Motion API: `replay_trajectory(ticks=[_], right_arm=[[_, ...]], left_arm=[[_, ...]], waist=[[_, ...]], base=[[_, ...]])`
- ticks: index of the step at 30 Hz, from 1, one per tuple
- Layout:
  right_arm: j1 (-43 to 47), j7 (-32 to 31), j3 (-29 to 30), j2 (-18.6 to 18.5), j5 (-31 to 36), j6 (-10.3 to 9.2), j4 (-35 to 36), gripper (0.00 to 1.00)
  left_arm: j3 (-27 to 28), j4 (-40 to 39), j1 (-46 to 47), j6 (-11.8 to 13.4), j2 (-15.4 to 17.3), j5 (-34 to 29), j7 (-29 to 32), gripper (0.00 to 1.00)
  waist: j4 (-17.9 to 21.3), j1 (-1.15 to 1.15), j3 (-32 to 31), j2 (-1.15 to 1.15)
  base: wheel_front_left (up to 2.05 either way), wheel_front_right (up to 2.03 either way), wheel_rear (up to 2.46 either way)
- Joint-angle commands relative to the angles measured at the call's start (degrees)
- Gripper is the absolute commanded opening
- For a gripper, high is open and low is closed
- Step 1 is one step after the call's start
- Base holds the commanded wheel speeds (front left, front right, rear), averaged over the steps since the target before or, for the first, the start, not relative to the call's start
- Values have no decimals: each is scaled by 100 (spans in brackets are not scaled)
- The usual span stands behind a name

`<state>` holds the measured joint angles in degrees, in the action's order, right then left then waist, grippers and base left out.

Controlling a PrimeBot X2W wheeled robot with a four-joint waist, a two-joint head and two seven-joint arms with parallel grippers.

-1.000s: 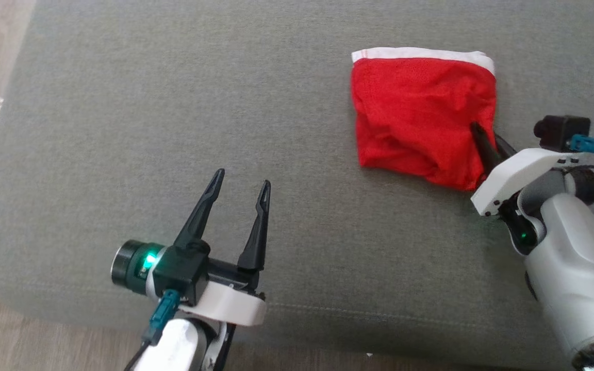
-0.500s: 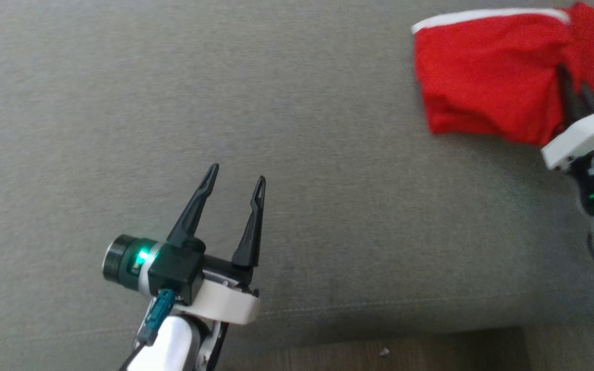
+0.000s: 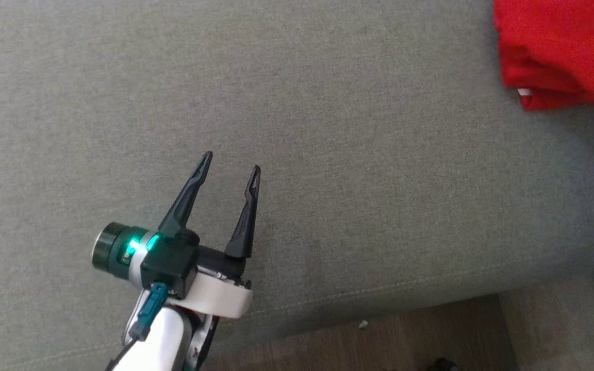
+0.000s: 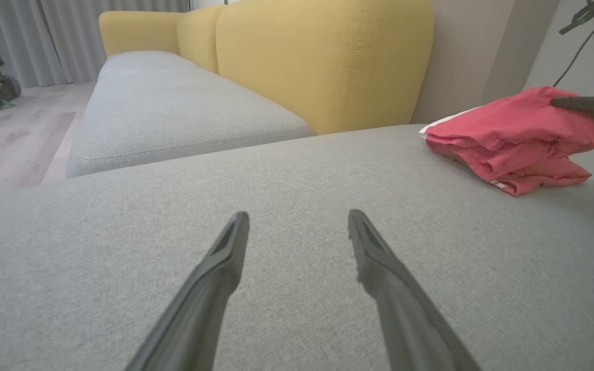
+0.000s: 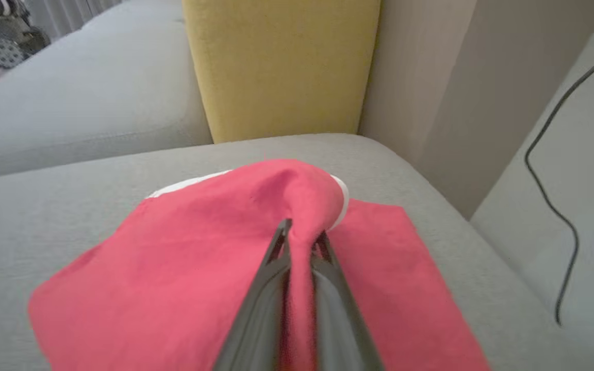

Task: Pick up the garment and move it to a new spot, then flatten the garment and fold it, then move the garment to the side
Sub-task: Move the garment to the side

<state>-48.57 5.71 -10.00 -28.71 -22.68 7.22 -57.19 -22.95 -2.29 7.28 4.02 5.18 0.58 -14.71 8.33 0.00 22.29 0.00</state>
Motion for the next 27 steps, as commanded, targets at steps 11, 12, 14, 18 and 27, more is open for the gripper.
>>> replay_trajectory(ticks=[11, 12, 14, 18, 27], right_arm=[[-355, 114, 1129, -179, 1821, 26, 85, 100], [-322, 122, 1321, -175, 2065, 26, 128, 100], [-217, 217, 1797, -133, 2588, 26, 321, 100], [285, 639, 2502, 630, 3268, 26, 1058, 100], [1871, 923, 2052, 2241, 3136, 26, 2611, 100]], left_arm=[[144, -193, 291, -90, 153, -21, -29, 100], [147, -176, 292, -83, 149, -11, -29, 100], [147, -139, 288, -71, 127, 20, -29, 100], [180, -57, 242, -11, 27, 149, -29, 100], [536, -58, -59, 112, -170, 681, -29, 100]], waist=[[17, 0, 201, 0], [0, 0, 169, 0], [-51, 0, 77, 0], [-218, 0, -266, 0], [-528, 0, -1065, 0]], base=[[0, 0, 0], [0, 0, 0], [0, 0, 0], [0, 0, 0], [0, 0, 0]])
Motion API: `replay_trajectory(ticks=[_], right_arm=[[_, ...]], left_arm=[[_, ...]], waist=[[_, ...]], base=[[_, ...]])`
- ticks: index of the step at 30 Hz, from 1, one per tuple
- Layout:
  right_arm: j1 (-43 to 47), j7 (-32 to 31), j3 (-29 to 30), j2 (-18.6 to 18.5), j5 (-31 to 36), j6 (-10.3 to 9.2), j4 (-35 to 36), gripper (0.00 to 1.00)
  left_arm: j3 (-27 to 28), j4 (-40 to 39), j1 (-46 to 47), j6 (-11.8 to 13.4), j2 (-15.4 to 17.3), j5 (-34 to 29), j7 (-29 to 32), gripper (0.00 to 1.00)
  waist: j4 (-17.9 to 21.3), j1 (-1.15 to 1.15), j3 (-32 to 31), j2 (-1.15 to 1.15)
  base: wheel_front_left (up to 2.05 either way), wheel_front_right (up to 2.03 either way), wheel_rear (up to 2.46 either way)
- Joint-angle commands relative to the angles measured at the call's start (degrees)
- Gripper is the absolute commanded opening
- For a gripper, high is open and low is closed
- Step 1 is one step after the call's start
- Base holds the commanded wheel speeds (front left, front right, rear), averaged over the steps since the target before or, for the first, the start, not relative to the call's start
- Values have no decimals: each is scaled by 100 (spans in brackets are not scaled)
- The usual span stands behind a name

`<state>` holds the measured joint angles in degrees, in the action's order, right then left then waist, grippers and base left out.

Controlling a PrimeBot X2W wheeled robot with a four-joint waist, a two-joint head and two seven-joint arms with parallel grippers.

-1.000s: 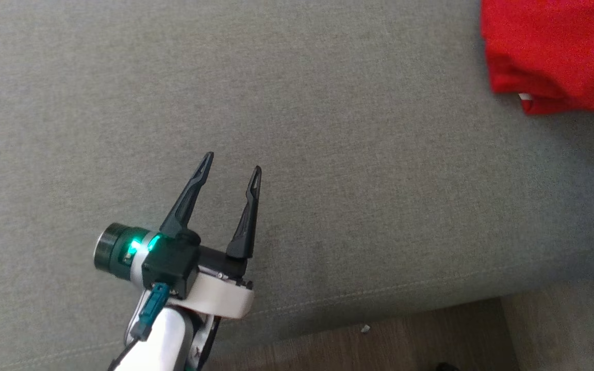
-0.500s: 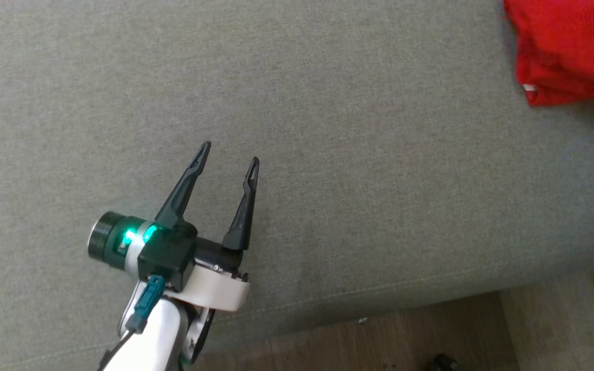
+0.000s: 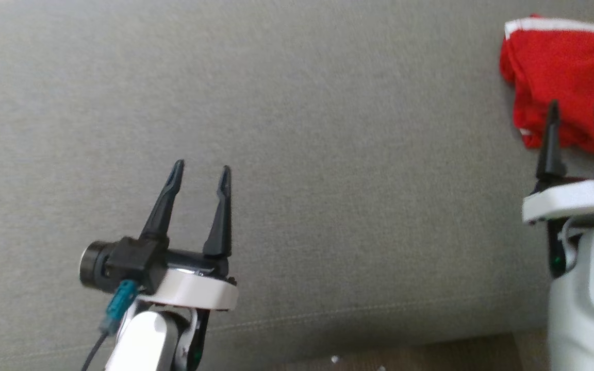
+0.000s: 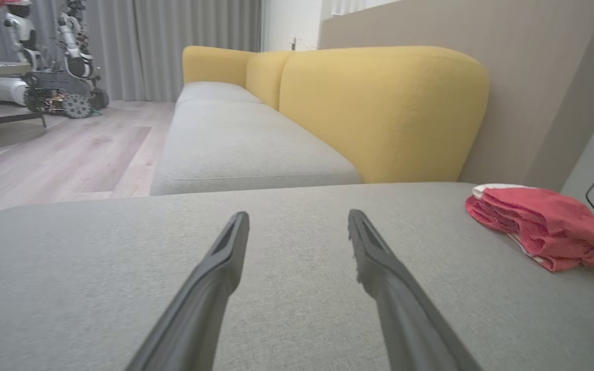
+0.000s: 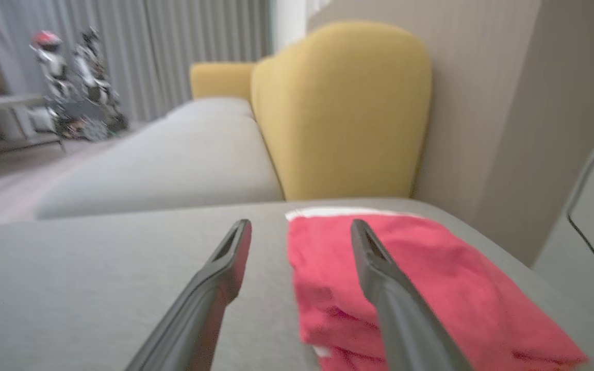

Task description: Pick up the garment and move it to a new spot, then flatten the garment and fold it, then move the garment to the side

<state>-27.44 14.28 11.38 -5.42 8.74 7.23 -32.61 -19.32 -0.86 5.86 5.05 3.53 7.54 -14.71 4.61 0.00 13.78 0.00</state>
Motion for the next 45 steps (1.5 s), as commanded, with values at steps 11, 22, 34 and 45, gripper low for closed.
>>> replay_trajectory(ticks=[11, 22, 34, 45], right_arm=[[2229, 71, -1460, 208, -1483, 25, 2681, 100], [2947, 72, -1416, 237, -1536, 25, 2971, 100], [3038, 72, -1432, 252, -1545, 25, 3060, 100], [3140, -27, -1317, 249, -1856, 0, 2450, 0]], left_arm=[[638, -341, -454, 66, -63, 191, -29, 100], [630, -258, -875, -51, -65, 137, -29, 100], [549, -135, -896, -205, -65, 227, -29, 100], [394, 425, -1169, -220, -27, 548, 53, 0]], waist=[[-690, 0, -973, 0], [-913, 0, -1225, 0], [-898, 0, -1249, 0], [-879, 0, -1254, 0]], base=[[0, 0, 0], [0, 0, 0], [0, 0, 0], [0, 0, 0]])
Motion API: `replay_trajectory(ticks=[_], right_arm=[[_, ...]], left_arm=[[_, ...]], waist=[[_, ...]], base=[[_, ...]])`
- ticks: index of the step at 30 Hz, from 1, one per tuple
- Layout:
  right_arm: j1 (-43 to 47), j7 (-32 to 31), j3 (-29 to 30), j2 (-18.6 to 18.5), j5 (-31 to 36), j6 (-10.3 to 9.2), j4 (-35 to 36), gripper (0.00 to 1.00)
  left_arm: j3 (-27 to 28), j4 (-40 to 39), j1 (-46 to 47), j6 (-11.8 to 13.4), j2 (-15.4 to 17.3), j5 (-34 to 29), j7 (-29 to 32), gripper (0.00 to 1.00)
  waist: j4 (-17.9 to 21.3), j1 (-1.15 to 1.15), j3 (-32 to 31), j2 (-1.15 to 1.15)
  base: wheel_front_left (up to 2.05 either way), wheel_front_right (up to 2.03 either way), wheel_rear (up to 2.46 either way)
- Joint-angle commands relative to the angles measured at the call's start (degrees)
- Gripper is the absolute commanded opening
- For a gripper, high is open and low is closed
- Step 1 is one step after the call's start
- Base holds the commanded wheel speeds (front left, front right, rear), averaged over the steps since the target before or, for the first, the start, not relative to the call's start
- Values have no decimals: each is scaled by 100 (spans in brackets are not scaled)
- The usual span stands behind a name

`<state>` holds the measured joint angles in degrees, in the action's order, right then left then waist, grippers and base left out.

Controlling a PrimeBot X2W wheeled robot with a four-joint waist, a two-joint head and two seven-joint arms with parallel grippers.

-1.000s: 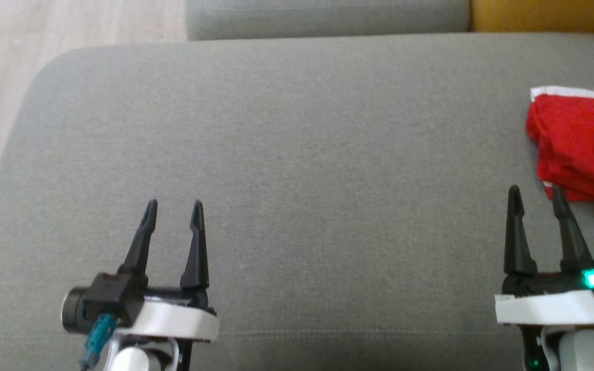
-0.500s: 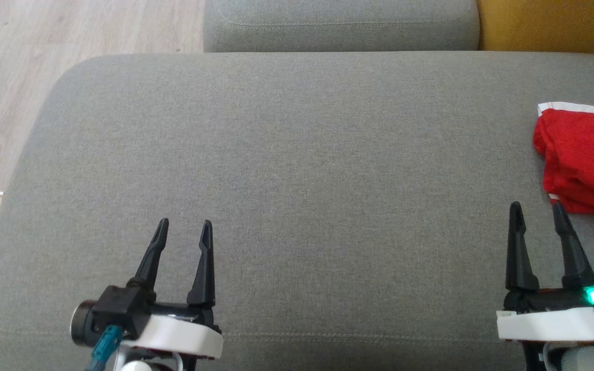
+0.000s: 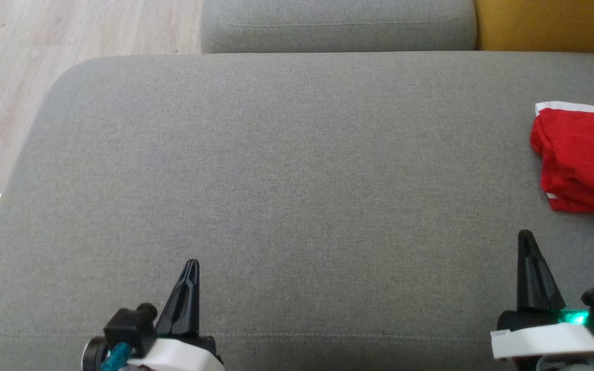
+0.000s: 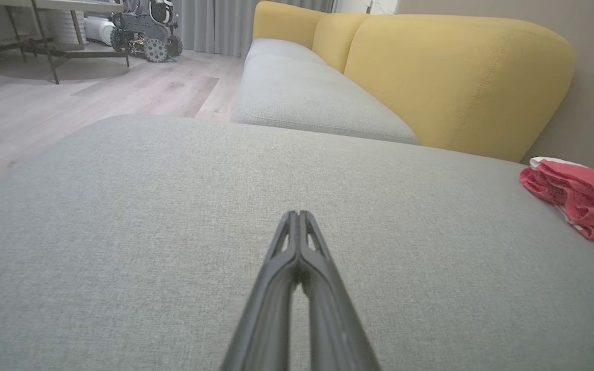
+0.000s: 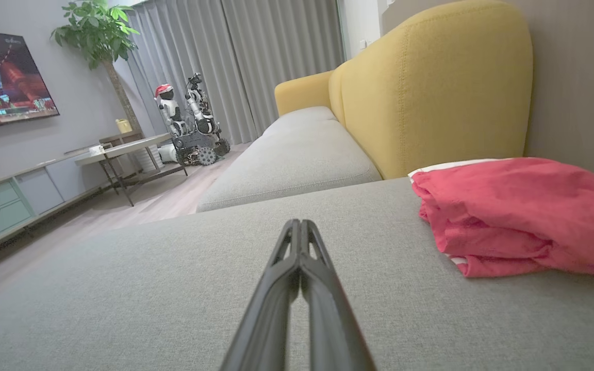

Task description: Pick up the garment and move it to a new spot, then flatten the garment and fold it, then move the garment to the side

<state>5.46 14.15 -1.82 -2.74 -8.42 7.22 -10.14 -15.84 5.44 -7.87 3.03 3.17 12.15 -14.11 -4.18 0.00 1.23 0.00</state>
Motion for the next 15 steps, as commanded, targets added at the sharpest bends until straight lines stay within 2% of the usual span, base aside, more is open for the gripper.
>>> replay_trajectory(ticks=[1, 15], right_arm=[[-159, -27, 3, -24, -215, 1, 196, 0], [-286, -205, 23, -81, -1238, 4, 117, 0]], left_arm=[[58, -197, 214, -26, 15, 160, 7, 0], [228, -35, 369, -159, 72, 1151, 185, 0]], waist=[[4, 0, -1, 0], [53, 0, -14, 0]], base=[[0, 0, 0], [0, 0, 0]])
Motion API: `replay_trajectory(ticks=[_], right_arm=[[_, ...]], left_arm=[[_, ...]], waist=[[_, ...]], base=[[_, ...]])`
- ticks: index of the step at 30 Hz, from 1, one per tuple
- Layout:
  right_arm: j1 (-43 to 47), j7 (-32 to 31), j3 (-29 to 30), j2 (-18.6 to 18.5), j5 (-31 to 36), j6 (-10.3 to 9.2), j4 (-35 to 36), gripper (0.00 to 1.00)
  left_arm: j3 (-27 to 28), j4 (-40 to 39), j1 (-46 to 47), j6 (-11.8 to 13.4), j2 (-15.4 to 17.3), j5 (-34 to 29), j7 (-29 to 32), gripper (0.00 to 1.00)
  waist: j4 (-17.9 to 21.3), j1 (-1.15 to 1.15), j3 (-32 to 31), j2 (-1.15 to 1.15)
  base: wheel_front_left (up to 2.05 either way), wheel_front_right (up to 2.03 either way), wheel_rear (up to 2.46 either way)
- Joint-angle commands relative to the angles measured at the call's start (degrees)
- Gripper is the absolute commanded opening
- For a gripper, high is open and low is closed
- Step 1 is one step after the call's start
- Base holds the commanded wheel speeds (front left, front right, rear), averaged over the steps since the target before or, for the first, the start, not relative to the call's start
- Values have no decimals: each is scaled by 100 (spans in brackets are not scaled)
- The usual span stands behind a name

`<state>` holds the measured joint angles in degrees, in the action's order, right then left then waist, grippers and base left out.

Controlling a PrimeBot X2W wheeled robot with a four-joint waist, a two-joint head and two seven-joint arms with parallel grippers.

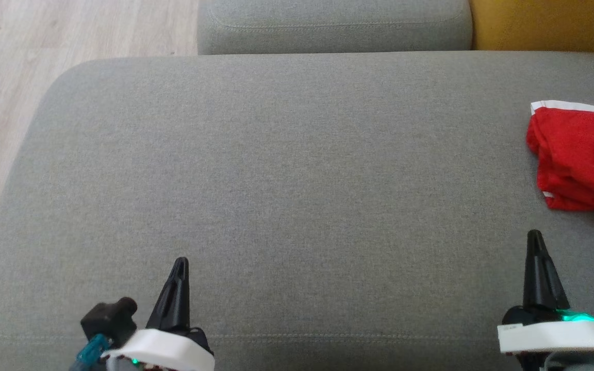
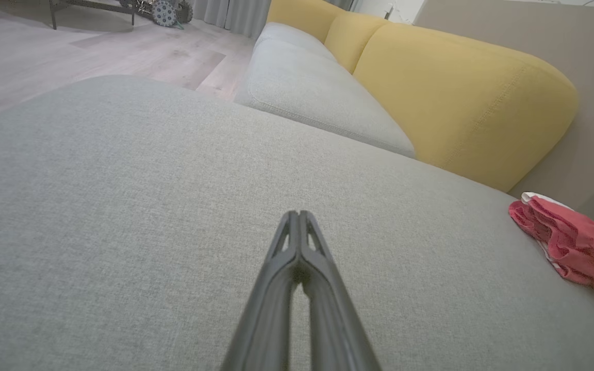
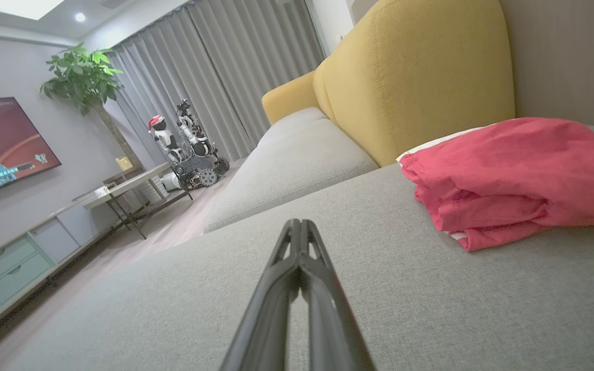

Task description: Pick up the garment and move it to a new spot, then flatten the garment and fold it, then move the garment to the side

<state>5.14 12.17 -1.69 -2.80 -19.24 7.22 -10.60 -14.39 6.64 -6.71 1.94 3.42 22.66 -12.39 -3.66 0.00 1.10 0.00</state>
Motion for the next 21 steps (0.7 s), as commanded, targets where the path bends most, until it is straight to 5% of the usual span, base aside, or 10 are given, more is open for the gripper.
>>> replay_trajectory(ticks=[1, 21], right_arm=[[-263, -20, 12, -79, -228, 4, 158, 0], [-415, -287, 74, -128, -1583, 8, 73, 0]], left_arm=[[96, -144, 264, -59, 50, 170, 25, 0], [360, 22, 451, -223, 102, 1485, 285, 0]], waist=[[4, 0, -1, 0], [70, 0, -17, 0]], base=[[0, 0, 0], [0, 0, 0]])
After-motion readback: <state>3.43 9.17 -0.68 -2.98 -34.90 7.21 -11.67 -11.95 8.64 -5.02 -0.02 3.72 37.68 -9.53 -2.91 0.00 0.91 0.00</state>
